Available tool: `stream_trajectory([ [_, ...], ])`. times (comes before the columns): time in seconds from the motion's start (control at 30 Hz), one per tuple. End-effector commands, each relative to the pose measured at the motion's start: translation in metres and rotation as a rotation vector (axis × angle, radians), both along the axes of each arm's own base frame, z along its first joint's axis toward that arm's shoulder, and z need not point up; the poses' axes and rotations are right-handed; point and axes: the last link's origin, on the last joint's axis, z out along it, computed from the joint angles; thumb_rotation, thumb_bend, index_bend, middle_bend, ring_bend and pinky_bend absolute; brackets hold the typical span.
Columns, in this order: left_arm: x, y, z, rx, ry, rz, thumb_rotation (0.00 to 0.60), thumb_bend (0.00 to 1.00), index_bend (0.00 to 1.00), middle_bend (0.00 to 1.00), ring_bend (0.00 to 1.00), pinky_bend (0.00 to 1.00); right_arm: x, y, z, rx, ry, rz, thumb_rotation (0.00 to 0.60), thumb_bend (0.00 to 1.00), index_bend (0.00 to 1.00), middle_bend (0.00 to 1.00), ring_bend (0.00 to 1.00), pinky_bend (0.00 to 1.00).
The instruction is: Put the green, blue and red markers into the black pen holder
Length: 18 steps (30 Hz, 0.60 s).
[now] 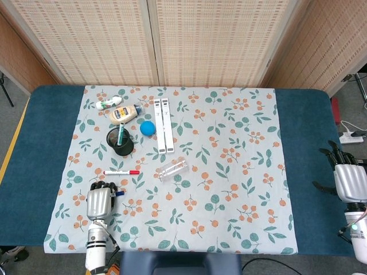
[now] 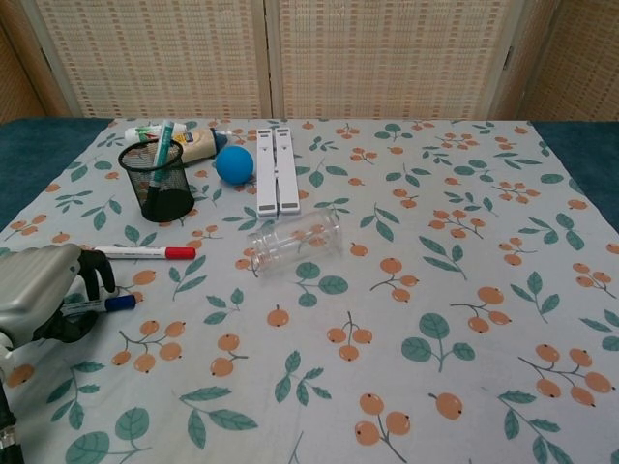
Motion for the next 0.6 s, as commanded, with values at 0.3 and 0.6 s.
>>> stream_trajectory([
  [0.3, -0.0031, 0.0004, -0.0011, 0.013, 0.003, 0.008, 0.600, 0.37, 0.50, 0.54, 0.29, 0.27, -0.0005, -0.0003, -0.0008, 0.003, 0.003, -0.001, 0.600, 0.03, 0.22, 0.05, 0.20, 0.20],
  [0.6, -0.0042, -0.0006, 0.0014, 0.041, 0.013, 0.002, 0.600, 0.37, 0.58, 0.60, 0.33, 0.28, -0.0004, -0.0004, -0.0006, -0.002, 0.002, 0.001, 0.600, 0.03, 0.23, 0.05, 0.20, 0.20],
])
